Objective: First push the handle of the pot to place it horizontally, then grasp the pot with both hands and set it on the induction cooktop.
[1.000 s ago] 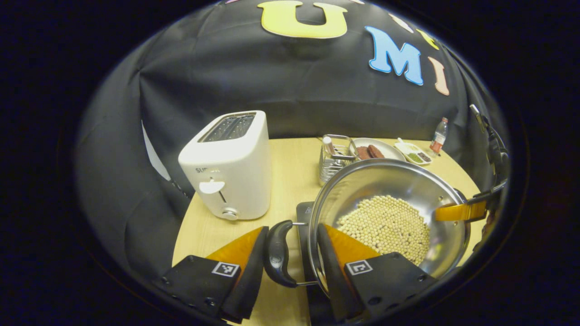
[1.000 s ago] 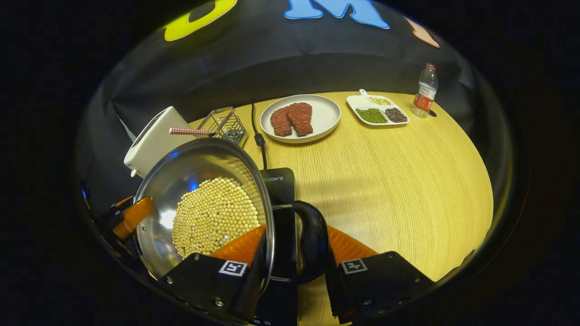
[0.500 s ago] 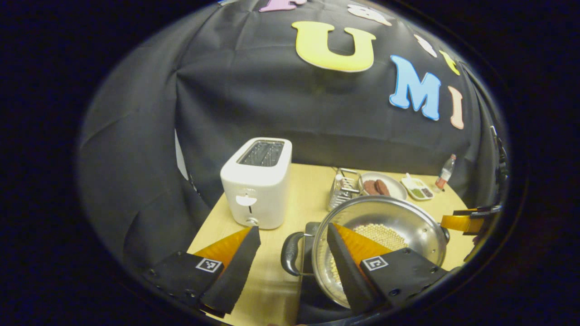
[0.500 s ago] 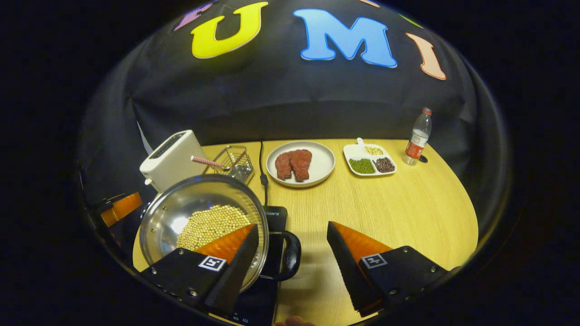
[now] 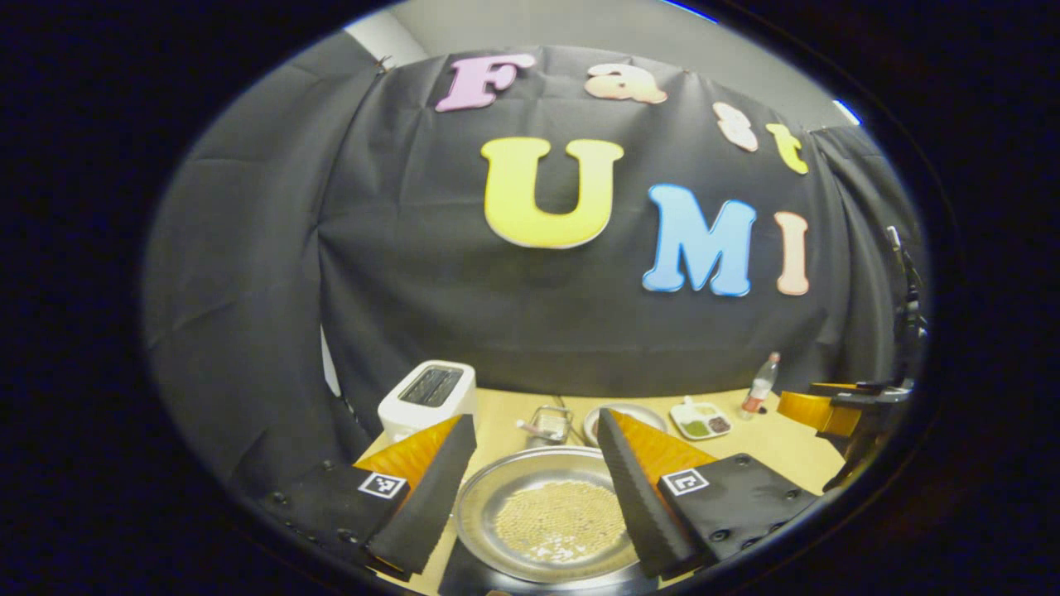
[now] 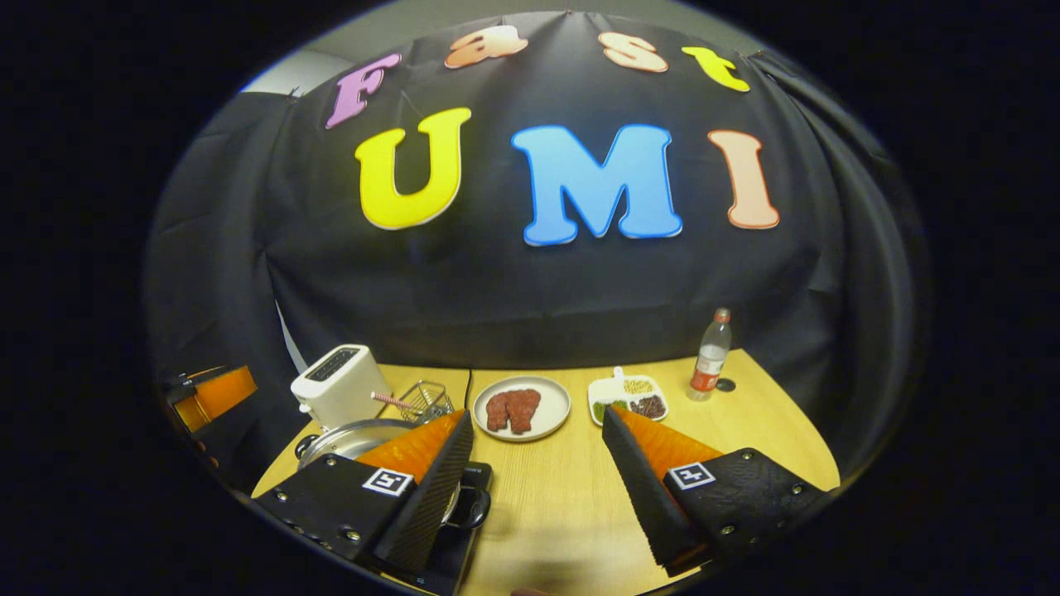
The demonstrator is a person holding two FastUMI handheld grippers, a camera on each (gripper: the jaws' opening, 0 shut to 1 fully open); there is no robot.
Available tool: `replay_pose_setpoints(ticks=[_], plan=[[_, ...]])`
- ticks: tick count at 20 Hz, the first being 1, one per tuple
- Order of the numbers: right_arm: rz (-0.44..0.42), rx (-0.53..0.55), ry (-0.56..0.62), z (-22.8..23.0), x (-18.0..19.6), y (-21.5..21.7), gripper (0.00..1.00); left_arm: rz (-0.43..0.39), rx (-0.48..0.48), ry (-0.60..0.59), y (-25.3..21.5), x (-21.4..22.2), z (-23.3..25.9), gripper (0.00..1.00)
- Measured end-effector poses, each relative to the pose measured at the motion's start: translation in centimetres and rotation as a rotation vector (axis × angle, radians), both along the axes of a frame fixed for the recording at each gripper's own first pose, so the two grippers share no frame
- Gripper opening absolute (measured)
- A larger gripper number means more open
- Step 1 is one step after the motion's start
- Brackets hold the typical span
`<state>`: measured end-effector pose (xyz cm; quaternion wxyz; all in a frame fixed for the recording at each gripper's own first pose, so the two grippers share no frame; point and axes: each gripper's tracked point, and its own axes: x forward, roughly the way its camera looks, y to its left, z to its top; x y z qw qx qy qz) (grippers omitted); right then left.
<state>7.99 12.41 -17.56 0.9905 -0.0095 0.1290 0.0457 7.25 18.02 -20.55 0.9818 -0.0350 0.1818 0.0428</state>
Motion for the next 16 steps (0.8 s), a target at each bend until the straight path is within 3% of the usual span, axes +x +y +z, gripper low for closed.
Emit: replay_pose_setpoints(ticks=[2, 7, 9, 16], plan=[[-0.014, -0.001, -0.065, 3.6, -1.5, -2.4, 0.96, -0.010, 0.014, -0.060, -3.7, 0.2, 3.6, 0.99], [-0.049, 0.011, -0.194, 10.5, -6.0, -7.7, 0.96, -0.100, 0.014, -0.171, -14.0, 0.0, 10.3, 0.99], [-0.052, 0.006, -0.234, 12.1, -6.2, -10.8, 0.96, -0.122, 0.002, -0.196, -17.5, -0.2, 12.4, 0.99], [-0.040, 0.020, -0.263, 15.8, -9.9, -15.3, 0.96, -0.063, 0.058, -0.257, -22.8, -3.3, 16.9, 0.93]])
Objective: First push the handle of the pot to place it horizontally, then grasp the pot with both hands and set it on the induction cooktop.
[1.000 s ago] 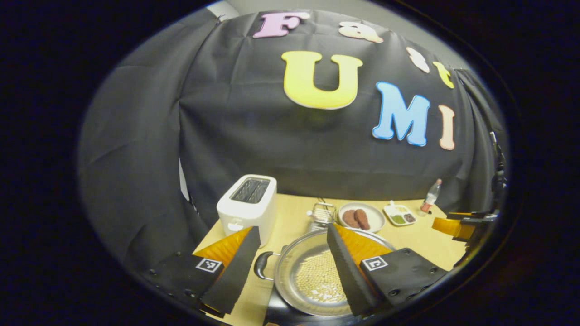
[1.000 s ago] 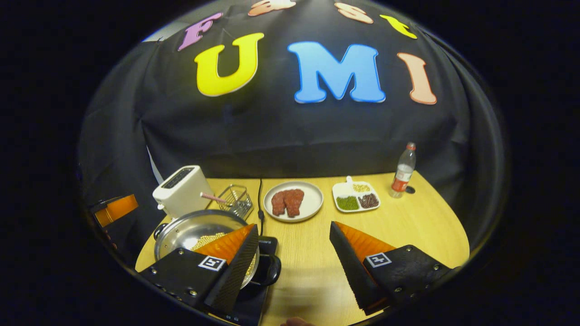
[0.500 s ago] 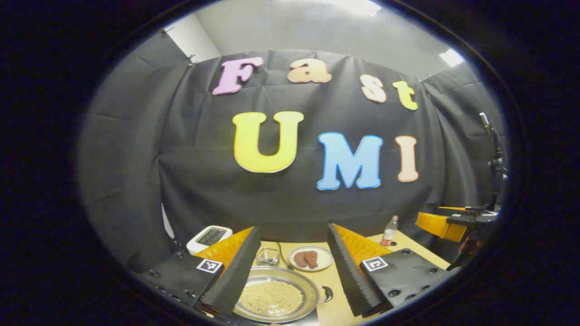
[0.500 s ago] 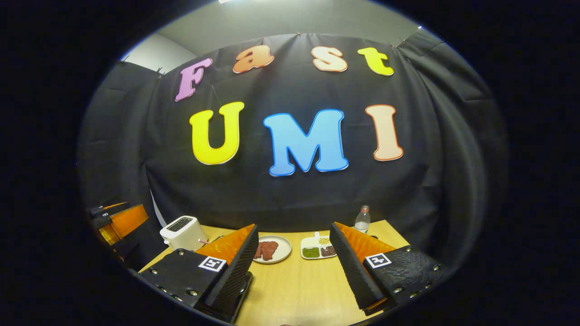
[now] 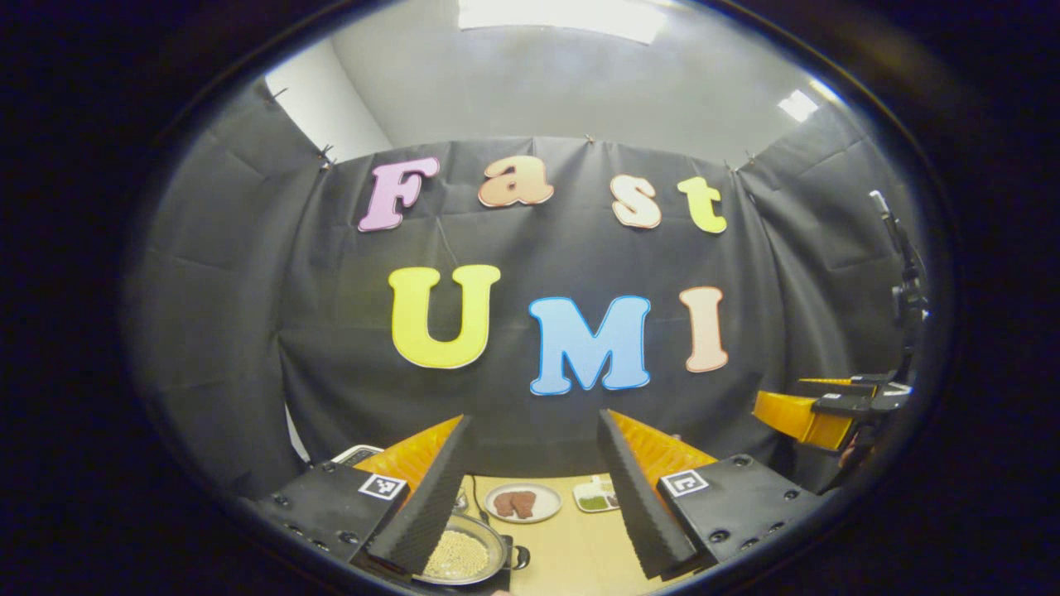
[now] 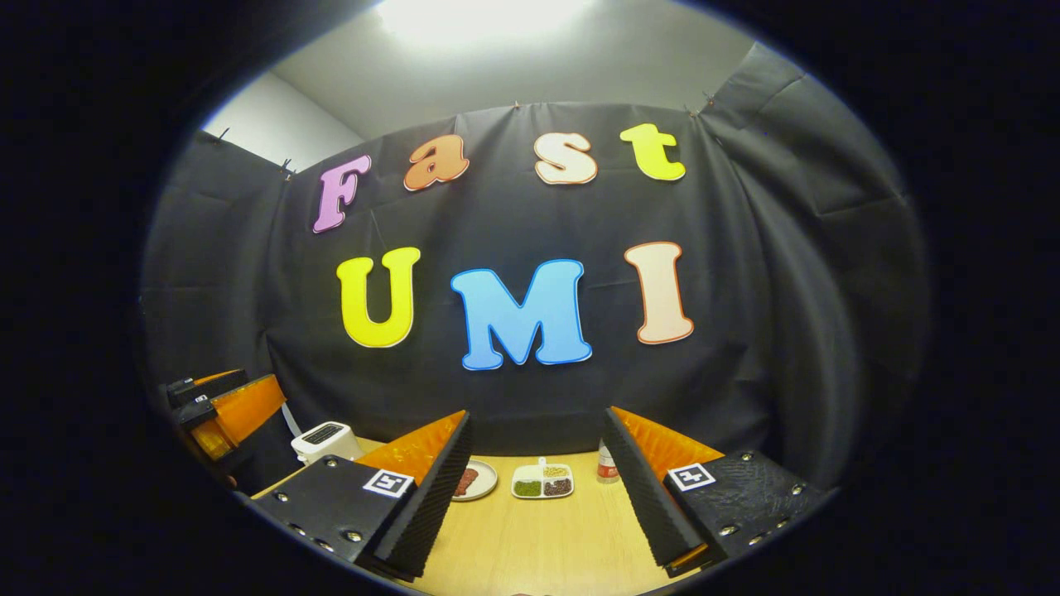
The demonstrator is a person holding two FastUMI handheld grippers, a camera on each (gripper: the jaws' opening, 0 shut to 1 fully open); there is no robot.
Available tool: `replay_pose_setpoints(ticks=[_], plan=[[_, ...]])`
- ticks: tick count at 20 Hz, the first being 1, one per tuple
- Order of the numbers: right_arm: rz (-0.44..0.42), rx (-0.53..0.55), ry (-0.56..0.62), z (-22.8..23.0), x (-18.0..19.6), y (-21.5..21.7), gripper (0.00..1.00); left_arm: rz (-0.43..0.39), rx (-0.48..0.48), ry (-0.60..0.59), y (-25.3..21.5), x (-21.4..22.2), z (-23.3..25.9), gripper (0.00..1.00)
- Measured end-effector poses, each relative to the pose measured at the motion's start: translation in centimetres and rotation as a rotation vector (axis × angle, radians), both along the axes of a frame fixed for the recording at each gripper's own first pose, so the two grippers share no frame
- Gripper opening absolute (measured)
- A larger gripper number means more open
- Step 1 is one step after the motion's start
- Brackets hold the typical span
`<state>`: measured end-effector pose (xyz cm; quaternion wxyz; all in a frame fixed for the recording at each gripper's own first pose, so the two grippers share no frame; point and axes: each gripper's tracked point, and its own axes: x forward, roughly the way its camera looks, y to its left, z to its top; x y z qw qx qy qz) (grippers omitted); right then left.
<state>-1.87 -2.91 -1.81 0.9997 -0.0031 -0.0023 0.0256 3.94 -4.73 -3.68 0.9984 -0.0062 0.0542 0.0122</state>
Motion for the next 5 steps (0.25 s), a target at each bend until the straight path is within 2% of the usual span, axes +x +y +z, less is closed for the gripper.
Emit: replay_pose_setpoints(ticks=[5], plan=[[0.030, 0.000, -0.015, -0.2, -1.2, -1.5, 0.96, 0.017, -0.038, 0.014, -1.4, -1.6, -0.2, 0.96]])
